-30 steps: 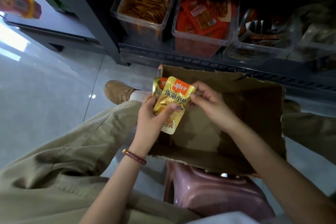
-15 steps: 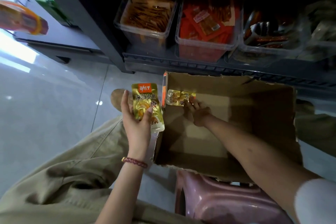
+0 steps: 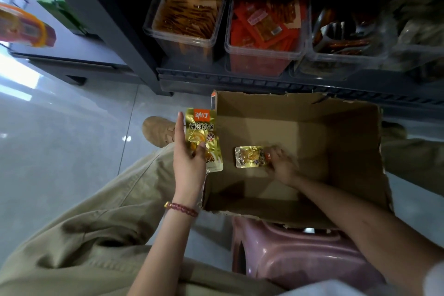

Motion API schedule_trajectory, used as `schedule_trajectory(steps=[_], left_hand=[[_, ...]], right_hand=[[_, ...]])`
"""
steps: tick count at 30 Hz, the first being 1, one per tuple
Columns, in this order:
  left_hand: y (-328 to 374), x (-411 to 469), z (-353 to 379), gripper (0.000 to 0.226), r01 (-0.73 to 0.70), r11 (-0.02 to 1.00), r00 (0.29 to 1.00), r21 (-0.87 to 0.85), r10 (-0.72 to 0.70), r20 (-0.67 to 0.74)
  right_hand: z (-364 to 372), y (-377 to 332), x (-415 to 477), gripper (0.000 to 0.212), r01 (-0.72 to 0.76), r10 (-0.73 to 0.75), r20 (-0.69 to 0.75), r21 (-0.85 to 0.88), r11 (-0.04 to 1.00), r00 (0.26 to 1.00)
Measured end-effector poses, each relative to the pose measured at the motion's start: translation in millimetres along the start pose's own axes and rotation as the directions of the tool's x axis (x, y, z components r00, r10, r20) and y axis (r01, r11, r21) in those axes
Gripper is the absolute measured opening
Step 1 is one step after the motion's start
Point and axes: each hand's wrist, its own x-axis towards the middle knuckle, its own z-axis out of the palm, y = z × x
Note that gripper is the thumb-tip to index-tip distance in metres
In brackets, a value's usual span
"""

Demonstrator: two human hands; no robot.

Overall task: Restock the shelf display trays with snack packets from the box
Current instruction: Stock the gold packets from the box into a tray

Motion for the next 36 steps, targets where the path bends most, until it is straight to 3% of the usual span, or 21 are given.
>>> schedule_trajectory(steps=[3,7,9,13,17,20,22,25,28,30,33,36], left_hand=[[2,-4,-4,0.075,0.005,1.000,0.999,0.016,-0.006,0.048],[-2,-3,-13,0.063,-0.015,0.999,1.000,0.028,0.014,0.021],[-3,0,-14,0.059,-0.017,0.998,1.000,0.055,0.016,0.012],[2,4,-11,0.056,-0.099,0.991,0.995,0.095,0.099,0.008],[9,0,-5,0.051,-0.138,0.990,0.988,0.029,0.136,0.066],[9,-5,-4,0.051,-0.186,0.978,0.976,0.098,0.173,0.132],[10,-10,-1,0.052,-0.205,0.973,0.965,0.105,0.183,0.189],[26,-25,13,0.060,-0.313,0.940,0.926,0.135,0.270,0.263],[43,-41,28,0.054,-0.345,0.936,0.894,0.068,0.306,0.329],[57,-51,37,0.049,-0.292,0.956,0.884,-0.021,0.279,0.376],[77,-68,47,0.039,-0.221,0.971,0.879,-0.096,0.241,0.412],[98,-81,56,0.031,-0.136,0.978,0.869,-0.160,0.195,0.455]], right_hand=[[-6,-13,15,0.080,-0.203,0.201,0.026,0.159,0.966,0.979],[2,-32,33,0.066,-0.326,0.328,0.012,-0.089,0.941,0.945],[6,-31,32,0.061,-0.322,0.319,-0.045,-0.080,0.943,0.947],[-7,-28,10,0.037,-0.095,0.095,0.009,0.212,0.973,0.995],[-55,-34,-17,0.025,0.103,-0.024,-0.190,0.417,0.903,0.981],[-113,-46,-52,0.015,0.137,0.017,-0.203,0.716,0.684,0.979],[-153,-56,-77,0.010,0.199,-0.039,-0.210,0.826,0.527,0.977],[-191,-66,-106,0.014,0.241,-0.151,-0.195,0.882,0.405,0.969],[-202,-73,-118,0.016,0.271,-0.186,-0.209,0.857,0.438,0.960],[-205,-77,-125,0.019,0.315,-0.206,-0.247,0.835,0.451,0.947],[-208,-79,-137,0.026,0.341,-0.190,-0.288,0.858,0.385,0.938],[-217,-80,-147,0.016,0.412,-0.178,-0.371,0.806,0.425,0.911]])
